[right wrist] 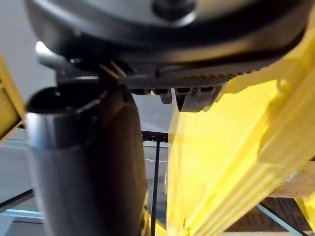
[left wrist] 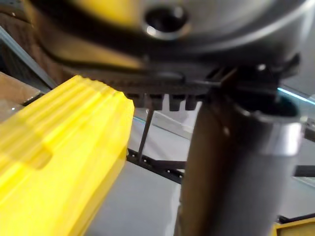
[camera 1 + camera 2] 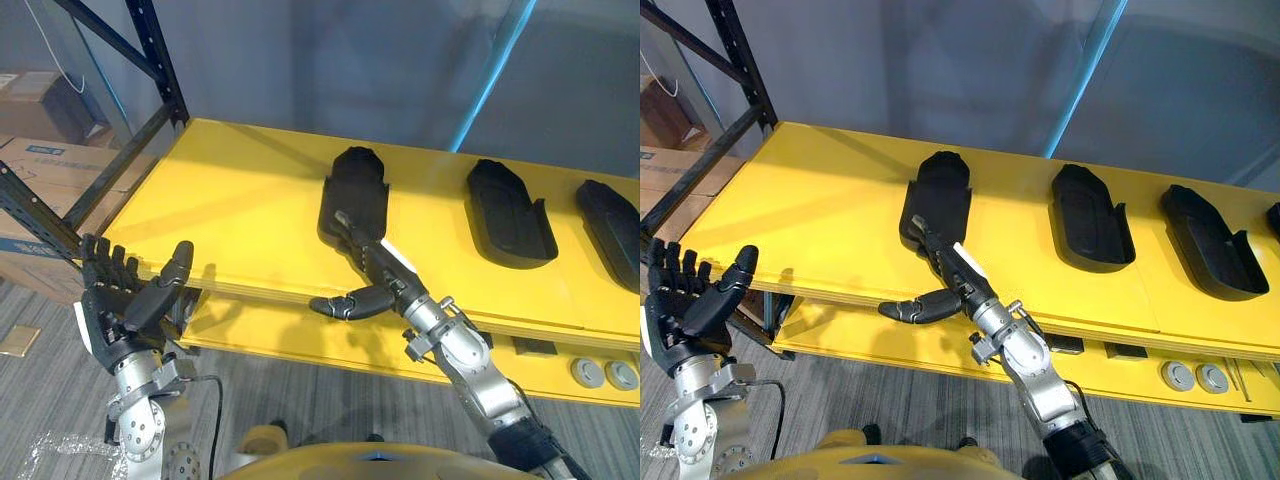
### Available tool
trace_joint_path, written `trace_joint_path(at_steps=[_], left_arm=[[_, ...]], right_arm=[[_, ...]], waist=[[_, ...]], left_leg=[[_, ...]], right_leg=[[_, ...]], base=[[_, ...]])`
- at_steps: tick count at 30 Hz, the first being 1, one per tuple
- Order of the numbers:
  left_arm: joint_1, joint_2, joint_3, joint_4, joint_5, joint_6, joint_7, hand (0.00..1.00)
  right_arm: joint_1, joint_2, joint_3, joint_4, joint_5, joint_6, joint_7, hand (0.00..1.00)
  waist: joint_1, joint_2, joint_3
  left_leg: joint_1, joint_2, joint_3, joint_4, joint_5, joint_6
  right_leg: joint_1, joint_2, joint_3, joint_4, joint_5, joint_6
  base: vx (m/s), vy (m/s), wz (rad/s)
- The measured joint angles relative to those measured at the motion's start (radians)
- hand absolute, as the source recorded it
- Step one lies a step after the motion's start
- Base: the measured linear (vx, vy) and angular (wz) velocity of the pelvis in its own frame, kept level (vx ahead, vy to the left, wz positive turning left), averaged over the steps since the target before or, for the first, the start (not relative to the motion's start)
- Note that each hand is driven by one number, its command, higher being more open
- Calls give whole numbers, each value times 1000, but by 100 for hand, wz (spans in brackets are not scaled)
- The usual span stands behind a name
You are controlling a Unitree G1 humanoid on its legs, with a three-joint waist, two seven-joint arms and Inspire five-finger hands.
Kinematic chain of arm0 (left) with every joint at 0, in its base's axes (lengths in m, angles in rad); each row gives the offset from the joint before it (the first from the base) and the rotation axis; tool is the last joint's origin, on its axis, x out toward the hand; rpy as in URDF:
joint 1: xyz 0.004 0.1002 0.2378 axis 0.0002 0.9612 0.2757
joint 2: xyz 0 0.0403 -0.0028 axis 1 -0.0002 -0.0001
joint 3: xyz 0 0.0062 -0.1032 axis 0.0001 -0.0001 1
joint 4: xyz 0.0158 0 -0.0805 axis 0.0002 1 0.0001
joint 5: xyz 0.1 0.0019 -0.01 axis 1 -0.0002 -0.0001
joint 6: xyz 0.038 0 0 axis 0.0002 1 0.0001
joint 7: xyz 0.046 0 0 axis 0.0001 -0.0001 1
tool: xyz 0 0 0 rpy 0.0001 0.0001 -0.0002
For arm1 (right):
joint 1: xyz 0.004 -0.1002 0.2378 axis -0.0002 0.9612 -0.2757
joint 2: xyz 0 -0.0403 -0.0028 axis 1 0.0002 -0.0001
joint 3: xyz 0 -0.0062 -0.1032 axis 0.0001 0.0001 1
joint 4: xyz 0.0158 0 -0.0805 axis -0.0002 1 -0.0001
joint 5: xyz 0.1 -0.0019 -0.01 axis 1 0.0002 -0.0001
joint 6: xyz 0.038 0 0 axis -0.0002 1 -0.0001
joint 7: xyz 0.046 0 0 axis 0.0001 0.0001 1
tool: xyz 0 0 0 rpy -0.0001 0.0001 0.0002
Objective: Walk over and take three plastic housings, then place them on the shelf
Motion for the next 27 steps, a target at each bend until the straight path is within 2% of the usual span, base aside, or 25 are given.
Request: trace_joint_path(at_steps=[3,6,8,11,16,20,23,25,27], left_arm=[[-17,7,-31,1,10,84,-2,100],[-30,9,-49,26,11,150,64,100],[-37,11,-40,42,42,148,137,100],[-36,11,16,105,42,147,187,100],[-19,-1,89,160,39,138,196,100],[-19,-4,101,157,40,120,151,100],[-19,-5,96,156,44,120,121,100],[-20,-4,95,154,49,120,119,100],[-21,-4,96,146,49,120,120,100]], right_arm=[[-19,26,-11,43,0,-36,-54,100],[-50,50,-14,80,-1,-44,-76,100],[-57,64,-23,105,-1,-63,-91,100],[-82,79,-35,139,-1,-68,-102,100],[-92,82,-47,152,0,-72,-107,100],[-90,83,-48,139,0,-68,-78,100],[-55,77,-48,32,-1,-31,-41,100],[-18,49,-53,-112,-1,2,-16,100],[8,23,-96,-232,-1,8,5,100]], waist=[[14,6,10],[14,6,12],[15,6,12],[15,7,13],[25,8,21],[27,13,24],[19,12,25],[14,11,25],[14,10,26]], left_leg=[[0,0,-5,1,3,1],[0,0,-11,1,5,4],[0,0,-14,0,6,6],[0,-1,-18,-1,7,6],[2,-7,-35,-1,4,2],[1,-10,-33,-1,4,2],[1,-8,-29,0,2,2],[-1,-4,-20,11,-4,4],[-3,2,-12,27,-14,7]], right_leg=[[0,0,-5,2,1,2],[1,1,-7,2,1,2],[3,1,-9,2,1,2],[4,1,-14,2,1,2],[18,-3,-39,2,-1,-1],[18,-5,-40,2,-2,-4],[15,-4,-37,1,-3,-4],[14,-2,-30,-2,-2,-4],[15,2,-22,-2,-2,-3]], base=[[-13,6,5],[1,2,1],[13,10,4],[4,8,3],[-9,16,13],[0,0,0],[5,5,-2],[23,18,-12],[24,17,-14]])
